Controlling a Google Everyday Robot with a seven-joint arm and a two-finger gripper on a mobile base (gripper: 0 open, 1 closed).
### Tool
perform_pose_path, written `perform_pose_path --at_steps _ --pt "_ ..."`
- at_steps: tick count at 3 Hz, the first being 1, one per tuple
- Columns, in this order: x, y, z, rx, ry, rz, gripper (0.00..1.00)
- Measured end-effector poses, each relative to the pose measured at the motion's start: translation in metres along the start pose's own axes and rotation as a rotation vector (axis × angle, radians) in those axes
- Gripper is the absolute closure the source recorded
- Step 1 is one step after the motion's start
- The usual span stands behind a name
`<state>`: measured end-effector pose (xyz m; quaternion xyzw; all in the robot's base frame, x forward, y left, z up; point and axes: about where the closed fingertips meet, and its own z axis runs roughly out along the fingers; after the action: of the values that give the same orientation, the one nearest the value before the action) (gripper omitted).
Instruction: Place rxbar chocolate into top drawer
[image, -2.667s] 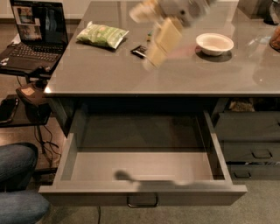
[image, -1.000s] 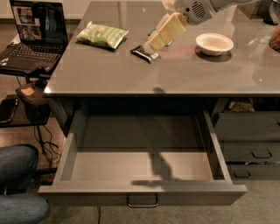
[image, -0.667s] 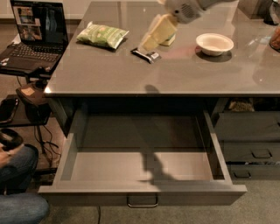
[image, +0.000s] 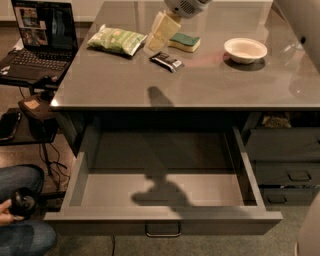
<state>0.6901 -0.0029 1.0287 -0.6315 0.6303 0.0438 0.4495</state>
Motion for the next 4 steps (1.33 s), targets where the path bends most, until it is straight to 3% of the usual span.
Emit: perform_pose_path --at_steps 1,2,4 --pt "0.034 -0.017 0.013 0.034 -0.059 0.108 0.00" --pt "0.086 -0.039 0.023 0.107 -0.105 0.254 0.00" --pt "0.102 -0.049 0.031 0.140 -0.102 0.294 0.00"
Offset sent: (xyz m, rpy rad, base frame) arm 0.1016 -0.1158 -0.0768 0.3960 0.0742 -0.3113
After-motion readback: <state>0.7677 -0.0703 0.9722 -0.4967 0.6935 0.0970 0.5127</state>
